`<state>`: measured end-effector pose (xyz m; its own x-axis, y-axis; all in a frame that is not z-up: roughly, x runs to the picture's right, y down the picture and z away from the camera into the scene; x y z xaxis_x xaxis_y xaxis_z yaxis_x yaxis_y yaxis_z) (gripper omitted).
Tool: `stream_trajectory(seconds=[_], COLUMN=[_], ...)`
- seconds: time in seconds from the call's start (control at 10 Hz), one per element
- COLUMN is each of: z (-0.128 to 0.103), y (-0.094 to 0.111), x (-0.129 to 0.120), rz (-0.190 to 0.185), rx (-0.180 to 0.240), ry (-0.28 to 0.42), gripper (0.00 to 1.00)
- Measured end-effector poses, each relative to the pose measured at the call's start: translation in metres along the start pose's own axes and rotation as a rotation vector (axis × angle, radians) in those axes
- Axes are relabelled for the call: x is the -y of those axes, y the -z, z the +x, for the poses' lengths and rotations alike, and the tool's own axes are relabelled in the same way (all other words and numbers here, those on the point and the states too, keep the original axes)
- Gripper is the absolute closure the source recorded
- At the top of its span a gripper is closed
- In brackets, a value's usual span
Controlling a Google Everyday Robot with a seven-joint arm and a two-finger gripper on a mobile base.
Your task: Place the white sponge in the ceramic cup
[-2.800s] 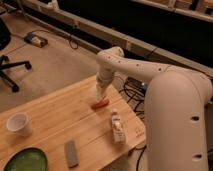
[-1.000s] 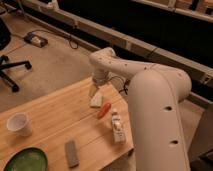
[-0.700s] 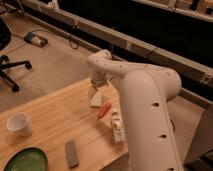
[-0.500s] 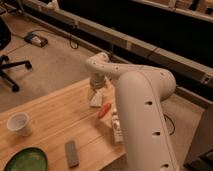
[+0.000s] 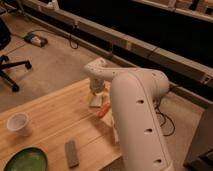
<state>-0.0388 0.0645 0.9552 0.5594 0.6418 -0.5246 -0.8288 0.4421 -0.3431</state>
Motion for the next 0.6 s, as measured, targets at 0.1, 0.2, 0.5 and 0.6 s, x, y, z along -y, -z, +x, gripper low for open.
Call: stream_trajectory(seconds=[0.1,0.2,0.5,0.6], z=[0.001,0.001,-0.001,-0.001], y=[-0.006,-0.01,-0.015,-0.016], x=[0.001,0.002,-0.003,-0.003], rz=[-0.001,-0.002,-0.008,-0.007], rx=[-0.006,-0.009,-0.028,-0.031], ry=[-0.012,-0.021,-0.024,-0.025], gripper=[0.2,0.2,0.43,0.51])
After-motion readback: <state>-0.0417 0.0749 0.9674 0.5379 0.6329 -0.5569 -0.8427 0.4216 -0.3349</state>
